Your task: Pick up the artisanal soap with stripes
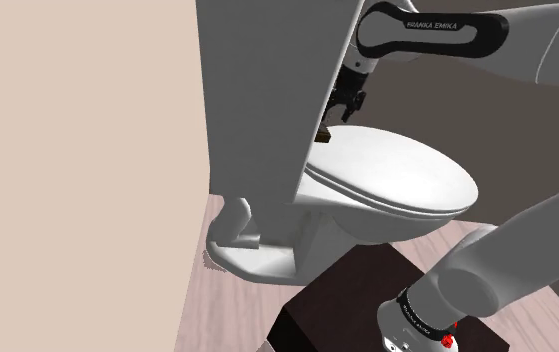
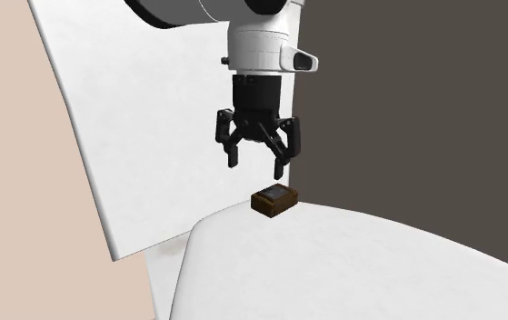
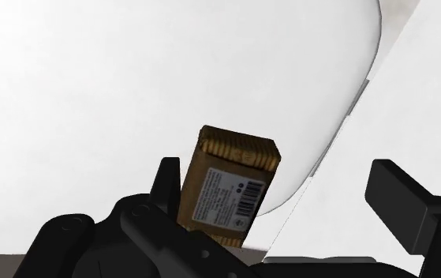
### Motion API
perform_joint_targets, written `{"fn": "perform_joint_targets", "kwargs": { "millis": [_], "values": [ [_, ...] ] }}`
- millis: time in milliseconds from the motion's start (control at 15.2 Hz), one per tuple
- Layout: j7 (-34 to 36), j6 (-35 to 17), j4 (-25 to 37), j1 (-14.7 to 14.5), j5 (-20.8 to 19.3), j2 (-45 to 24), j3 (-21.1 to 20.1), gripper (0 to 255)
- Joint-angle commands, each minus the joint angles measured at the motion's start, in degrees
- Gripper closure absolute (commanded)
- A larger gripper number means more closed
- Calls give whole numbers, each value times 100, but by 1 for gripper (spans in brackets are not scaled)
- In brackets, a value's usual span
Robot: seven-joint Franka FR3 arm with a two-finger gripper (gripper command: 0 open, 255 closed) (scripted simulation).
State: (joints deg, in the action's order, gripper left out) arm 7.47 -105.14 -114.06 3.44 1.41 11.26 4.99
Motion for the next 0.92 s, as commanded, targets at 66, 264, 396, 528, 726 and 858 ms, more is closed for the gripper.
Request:
{"fn": "perform_joint_targets", "kwargs": {
  "millis": [66, 264, 396, 528, 726, 858],
  "values": [
    [180, -81, 472, 78, 39, -669, 77, 0],
    [335, -93, 1011, 163, 101, -1341, 164, 0],
    [393, -82, 1242, 201, 131, -1611, 198, 0],
    [387, -232, 1109, 202, 136, -1628, 196, 0],
    [375, -455, 920, 202, 144, -1662, 195, 0],
    [365, -644, 769, 201, 152, -1701, 194, 0]
  ]
}}
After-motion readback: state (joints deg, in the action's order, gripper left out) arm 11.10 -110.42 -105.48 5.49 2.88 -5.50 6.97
